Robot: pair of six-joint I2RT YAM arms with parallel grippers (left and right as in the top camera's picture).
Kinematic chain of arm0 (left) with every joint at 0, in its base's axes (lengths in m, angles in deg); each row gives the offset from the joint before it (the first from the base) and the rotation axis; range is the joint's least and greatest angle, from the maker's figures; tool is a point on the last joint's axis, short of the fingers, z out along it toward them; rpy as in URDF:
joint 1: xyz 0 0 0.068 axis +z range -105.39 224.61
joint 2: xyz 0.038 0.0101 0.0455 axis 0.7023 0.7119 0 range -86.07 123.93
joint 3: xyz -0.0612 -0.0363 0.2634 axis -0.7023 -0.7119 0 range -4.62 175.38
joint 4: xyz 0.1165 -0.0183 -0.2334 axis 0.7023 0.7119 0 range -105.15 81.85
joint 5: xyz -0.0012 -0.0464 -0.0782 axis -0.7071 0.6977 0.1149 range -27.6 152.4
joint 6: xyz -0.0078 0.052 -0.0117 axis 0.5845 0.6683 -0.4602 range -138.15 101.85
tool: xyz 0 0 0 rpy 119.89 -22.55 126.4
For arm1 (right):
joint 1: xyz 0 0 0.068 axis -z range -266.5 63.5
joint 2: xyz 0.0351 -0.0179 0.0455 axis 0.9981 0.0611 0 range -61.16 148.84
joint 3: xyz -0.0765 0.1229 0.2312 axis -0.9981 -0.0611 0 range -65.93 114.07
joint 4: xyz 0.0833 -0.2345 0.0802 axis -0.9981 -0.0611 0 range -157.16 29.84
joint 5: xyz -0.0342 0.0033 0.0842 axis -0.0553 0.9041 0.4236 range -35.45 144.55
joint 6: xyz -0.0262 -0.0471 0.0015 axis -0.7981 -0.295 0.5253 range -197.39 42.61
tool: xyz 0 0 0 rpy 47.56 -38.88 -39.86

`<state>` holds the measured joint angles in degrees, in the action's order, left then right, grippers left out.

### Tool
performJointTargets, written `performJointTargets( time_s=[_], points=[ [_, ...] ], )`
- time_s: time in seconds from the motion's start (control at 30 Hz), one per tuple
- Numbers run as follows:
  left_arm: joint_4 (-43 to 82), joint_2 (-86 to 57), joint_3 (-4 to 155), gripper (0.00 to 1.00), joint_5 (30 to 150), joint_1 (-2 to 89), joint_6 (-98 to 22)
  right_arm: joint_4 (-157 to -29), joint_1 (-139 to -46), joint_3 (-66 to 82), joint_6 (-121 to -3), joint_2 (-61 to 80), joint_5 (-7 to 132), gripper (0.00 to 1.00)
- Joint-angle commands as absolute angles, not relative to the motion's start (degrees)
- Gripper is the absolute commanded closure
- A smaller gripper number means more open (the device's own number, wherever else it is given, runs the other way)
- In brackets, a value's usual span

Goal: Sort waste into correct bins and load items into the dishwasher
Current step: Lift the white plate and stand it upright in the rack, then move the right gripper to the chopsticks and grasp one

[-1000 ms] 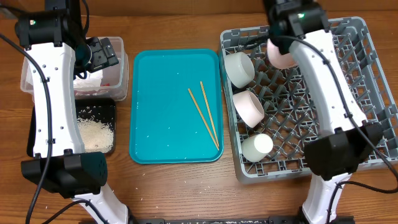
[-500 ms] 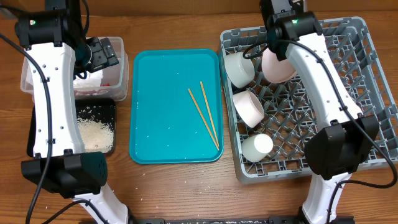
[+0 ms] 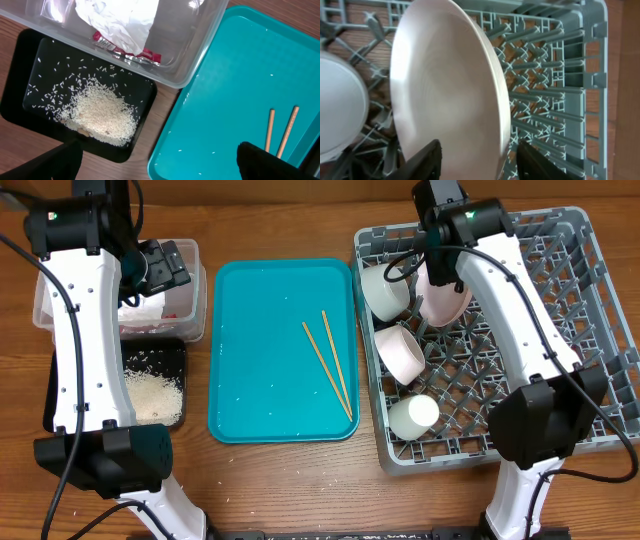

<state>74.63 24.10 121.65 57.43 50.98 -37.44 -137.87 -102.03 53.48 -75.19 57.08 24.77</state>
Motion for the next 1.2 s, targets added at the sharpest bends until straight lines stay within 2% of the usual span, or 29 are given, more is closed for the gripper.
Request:
performJointTargets(
  time_s=[0.0,0.1,0.23,0.27,0.37,0.53,0.57,0.7,1.03,1.17],
  points=[
    [74.54,22.83,122.73,0.00,57.54,50.59,-36.54,-141.37,-102.35,61.66,-72.68,54.48,29.19,0.29],
    [74.54,22.83,122.73,0.00,57.54,50.59,-36.54,-143.47,-102.79,65.96,-72.70,52.66,37.56,0.27],
    [74.54,22.83,122.73,0.00,57.54,50.59,-36.54,-141.89,-105.76,66.59,-72.74,51.37,63.44,0.28],
    [74.54,22.83,122.73,0.00,57.54,50.59,-36.54,-141.70,-107.29,66.18,-72.74,51.79,65.67,0.28],
    [74.54,22.83,122.73,0.00,57.54,50.59,-36.54,-139.68,-116.63,61.83,-72.66,55.07,63.85,0.29],
    [74.54,22.83,122.73,0.00,57.54,50.59,-36.54,-132.45,-122.59,52.15,-72.72,60.05,61.91,0.38],
    [74.54,22.83,122.73,0.00,57.54,50.59,-36.54,-130.05,-123.10,49.13,-72.70,61.14,61.43,0.42],
    [74.54,22.83,122.73,0.00,57.54,50.59,-36.54,-124.69,-123.25,42.81,-72.70,62.78,61.06,0.47],
    [74.54,22.83,122.73,0.00,57.54,50.59,-36.54,-111.82,-123.25,26.82,-77.95,63.13,61.01,0.49],
    [74.54,22.83,122.73,0.00,57.54,50.59,-36.54,-110.13,-123.25,24.08,-78.34,63.15,61.01,0.61]
  ],
)
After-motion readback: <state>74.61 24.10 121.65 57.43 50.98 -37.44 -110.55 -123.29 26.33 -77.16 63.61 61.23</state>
